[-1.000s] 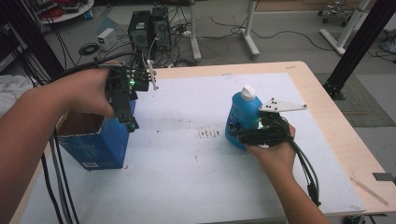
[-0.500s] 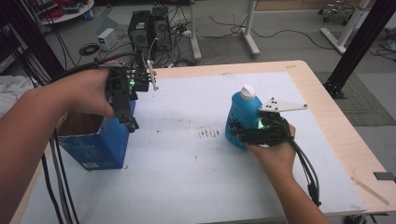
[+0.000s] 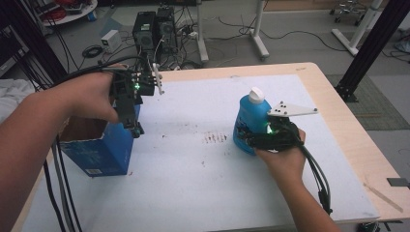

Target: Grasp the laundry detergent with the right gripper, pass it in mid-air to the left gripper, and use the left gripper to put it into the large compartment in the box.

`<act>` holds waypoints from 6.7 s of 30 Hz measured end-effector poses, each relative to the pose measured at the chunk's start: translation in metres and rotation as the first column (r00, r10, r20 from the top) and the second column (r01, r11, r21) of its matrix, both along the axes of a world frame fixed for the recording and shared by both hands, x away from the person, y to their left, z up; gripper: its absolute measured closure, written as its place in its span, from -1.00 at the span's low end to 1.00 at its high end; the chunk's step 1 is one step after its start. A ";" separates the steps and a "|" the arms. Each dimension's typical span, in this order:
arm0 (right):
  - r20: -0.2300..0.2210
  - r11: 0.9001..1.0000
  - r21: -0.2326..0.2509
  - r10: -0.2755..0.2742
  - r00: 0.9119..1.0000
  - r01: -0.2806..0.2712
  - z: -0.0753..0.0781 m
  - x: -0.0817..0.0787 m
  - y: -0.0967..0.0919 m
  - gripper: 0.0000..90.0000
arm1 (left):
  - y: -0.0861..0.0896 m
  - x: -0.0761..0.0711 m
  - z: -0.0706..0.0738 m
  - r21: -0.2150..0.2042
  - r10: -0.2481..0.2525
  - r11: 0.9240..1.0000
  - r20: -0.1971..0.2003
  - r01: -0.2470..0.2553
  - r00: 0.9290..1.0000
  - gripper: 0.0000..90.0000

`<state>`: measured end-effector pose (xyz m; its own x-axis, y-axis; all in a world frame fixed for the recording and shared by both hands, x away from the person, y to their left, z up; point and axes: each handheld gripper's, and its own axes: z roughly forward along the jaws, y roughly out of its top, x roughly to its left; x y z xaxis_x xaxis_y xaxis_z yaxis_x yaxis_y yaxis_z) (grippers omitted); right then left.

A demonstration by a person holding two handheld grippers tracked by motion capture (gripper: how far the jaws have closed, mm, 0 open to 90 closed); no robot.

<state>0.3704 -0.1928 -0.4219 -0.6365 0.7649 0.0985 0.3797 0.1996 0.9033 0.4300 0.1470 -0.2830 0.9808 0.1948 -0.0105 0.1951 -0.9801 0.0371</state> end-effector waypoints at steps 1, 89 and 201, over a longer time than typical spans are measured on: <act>0.000 1.000 0.001 0.000 1.000 0.000 0.000 0.000 0.000 -0.30 | 0.000 0.000 0.000 -0.002 0.003 1.000 0.001 -0.003 1.000 -0.96; -0.017 0.701 -0.066 0.710 0.704 -0.710 0.059 -0.002 0.075 0.02 | -0.071 -0.037 0.057 -0.005 -0.179 0.984 -0.003 0.179 0.984 -0.96; 0.013 0.661 -0.021 0.750 0.661 -0.750 0.062 0.012 0.139 0.04 | -0.102 -0.052 0.048 0.078 -0.251 0.965 0.017 0.249 0.968 -0.50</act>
